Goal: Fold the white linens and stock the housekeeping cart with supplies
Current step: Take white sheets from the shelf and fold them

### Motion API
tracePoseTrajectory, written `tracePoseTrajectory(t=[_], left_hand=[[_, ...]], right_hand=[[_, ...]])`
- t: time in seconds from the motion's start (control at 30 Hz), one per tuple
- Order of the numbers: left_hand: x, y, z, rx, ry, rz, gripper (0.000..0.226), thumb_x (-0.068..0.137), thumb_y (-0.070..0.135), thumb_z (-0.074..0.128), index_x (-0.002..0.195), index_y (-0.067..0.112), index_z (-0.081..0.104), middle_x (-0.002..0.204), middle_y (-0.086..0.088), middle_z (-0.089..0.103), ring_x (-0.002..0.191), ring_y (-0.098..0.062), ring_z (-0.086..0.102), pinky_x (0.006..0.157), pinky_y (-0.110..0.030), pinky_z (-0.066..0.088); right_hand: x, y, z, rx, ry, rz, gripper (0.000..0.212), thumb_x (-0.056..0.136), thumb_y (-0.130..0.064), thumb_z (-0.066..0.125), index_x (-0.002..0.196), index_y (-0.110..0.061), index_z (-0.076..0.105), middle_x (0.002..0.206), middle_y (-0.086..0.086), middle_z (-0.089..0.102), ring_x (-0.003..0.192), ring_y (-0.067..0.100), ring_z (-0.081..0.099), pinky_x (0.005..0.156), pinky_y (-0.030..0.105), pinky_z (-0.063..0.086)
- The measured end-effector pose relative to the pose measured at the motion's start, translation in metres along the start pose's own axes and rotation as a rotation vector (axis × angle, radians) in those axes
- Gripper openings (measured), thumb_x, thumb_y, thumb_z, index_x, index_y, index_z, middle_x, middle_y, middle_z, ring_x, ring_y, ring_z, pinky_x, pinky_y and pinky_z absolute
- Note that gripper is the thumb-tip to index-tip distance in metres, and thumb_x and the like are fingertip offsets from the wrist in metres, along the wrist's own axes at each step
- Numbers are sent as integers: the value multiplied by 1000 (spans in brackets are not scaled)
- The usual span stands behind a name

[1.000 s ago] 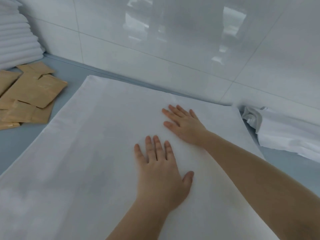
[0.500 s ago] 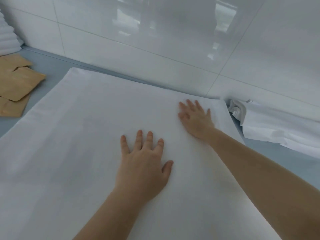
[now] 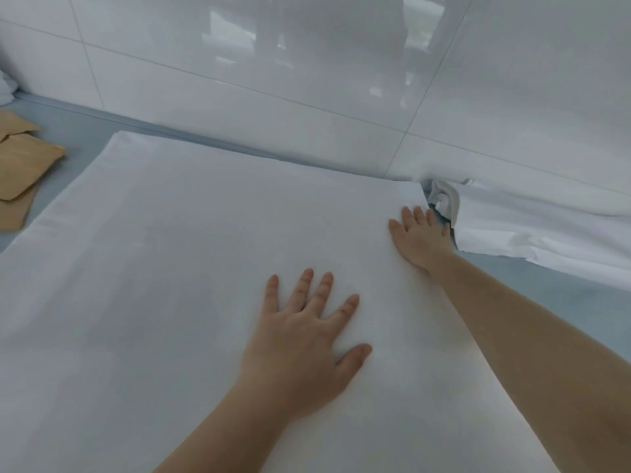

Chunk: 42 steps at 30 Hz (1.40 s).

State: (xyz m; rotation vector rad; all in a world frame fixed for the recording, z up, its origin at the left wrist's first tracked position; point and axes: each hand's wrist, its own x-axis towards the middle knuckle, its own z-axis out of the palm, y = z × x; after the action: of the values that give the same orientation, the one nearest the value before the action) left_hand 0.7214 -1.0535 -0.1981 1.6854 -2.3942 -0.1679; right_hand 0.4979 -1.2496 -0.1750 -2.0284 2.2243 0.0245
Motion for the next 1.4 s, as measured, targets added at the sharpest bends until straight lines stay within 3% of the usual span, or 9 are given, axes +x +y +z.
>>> tracePoseTrajectory(t=[0.17,0.3,0.47,0.57,0.67,0.93,1.07,1.27,1.4], left_hand=[[1,-1,5,27,15,-6,75,79,75,-10,147,45,-9,161,3,-3,147,-21,-10,112,-57,-10],[2,-1,3,38,-5,-10,78,77,75,-11,148,44,-1,161,4,0,148,-19,-5,114,-56,-5],[-26,-1,2,61,33,-82,73,83,64,-10,150,39,5,161,4,7,148,-18,1,117,-52,0],[-40,-2,0,57,-3,-103,73,83,61,-10,151,36,1,161,4,3,148,-20,-3,116,-53,-3],[-53,-13,-6,66,-40,-105,74,81,65,-8,150,39,-3,161,7,-2,148,-18,-8,116,-52,-6],[-133,-102,-40,125,-37,-310,71,86,71,8,150,42,0,161,8,1,148,-19,-4,117,-51,-4],[-178,-121,-56,71,-82,-434,70,90,67,15,151,38,0,161,1,-3,148,-23,-5,117,-52,0],[-206,-55,-48,89,-232,-290,66,86,72,5,146,49,-11,159,7,-18,145,-31,-17,112,-63,-7],[-221,-55,-44,150,-221,-254,74,72,80,-13,142,54,-16,158,14,-17,146,-24,-17,112,-61,-5]], right_hand=[[-101,-30,29,28,-23,-353,61,87,-68,6,146,-53,-2,157,-24,-7,146,7,-11,116,49,-10],[-120,13,25,-28,-1,-195,60,91,-65,8,148,-49,-3,159,-19,-7,147,7,-8,119,43,-6],[-132,32,11,-48,81,88,53,102,-44,17,152,-28,15,161,-6,10,148,18,6,118,52,-1],[-173,-20,25,36,83,-54,51,100,-47,19,150,-35,23,160,-9,14,148,16,5,117,54,-2],[-226,-67,50,32,114,-245,58,92,-60,6,148,-46,13,160,-15,10,147,9,3,116,50,-7],[-271,42,35,38,22,244,59,97,-58,11,152,-39,-1,162,-6,-4,148,19,-2,118,50,1],[-304,36,26,56,-49,379,61,98,-56,15,153,-33,0,162,1,-2,148,25,-1,116,56,1],[-369,-102,53,-3,-42,-168,59,94,-63,14,149,-46,2,160,-13,-7,148,19,-10,113,59,-9],[-385,-114,61,-3,-4,-219,64,87,-66,4,148,-49,8,161,-13,0,148,16,-5,116,53,-7]])
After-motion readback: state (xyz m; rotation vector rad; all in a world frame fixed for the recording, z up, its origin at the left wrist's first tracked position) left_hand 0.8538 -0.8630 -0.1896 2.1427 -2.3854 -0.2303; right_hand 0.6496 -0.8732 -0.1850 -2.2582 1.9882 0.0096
